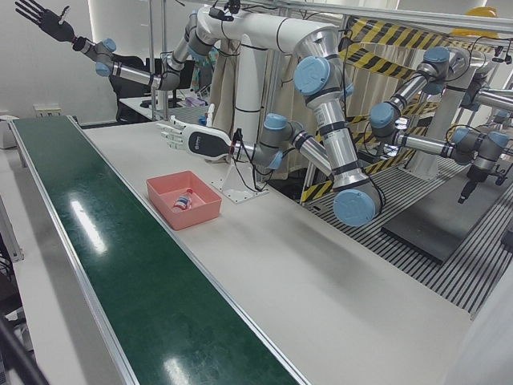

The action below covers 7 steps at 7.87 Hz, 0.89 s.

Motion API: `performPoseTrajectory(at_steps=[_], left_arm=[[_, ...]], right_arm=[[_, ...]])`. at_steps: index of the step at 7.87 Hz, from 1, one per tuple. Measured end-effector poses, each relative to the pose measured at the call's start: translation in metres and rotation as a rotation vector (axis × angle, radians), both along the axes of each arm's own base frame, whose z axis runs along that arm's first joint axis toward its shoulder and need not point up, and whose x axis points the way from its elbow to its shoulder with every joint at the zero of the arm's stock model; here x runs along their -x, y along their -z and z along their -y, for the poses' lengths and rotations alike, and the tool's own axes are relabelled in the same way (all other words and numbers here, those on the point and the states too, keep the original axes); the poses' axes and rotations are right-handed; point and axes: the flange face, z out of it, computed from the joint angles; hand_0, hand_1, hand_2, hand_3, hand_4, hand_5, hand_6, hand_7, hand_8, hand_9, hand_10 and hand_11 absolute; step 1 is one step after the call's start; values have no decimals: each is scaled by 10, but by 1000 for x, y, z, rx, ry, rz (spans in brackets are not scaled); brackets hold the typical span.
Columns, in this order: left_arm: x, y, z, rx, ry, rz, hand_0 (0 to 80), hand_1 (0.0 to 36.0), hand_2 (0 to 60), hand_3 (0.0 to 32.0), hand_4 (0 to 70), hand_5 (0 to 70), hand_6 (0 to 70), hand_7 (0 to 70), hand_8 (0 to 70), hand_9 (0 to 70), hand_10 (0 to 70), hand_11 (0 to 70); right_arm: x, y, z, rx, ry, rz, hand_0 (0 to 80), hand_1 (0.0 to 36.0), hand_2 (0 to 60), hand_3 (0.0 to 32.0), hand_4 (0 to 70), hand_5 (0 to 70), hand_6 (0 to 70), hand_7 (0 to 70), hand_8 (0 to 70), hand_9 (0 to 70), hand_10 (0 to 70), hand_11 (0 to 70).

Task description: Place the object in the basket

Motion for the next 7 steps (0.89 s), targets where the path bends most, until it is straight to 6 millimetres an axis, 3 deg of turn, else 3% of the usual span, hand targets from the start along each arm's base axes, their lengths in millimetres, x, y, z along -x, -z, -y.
performPoseTrajectory(at_steps=[1,4,7], left_arm=[[1,0,-1,0,0,3,152,0,0,132,31,399,67,30,137,127,144,200],[1,0,-1,3,-2,11,179,0,0,118,35,409,69,32,140,136,145,202],[2,0,-1,7,-5,17,157,0,0,116,32,415,64,30,134,130,127,176]], right_arm=[[0,0,0,0,0,0,0,0,0,0,0,0,0,0,0,0,0,0],[0,0,0,0,0,0,0,0,0,0,0,0,0,0,0,0,0,0],[0,0,0,0,0,0,0,0,0,0,0,0,0,0,0,0,0,0]])
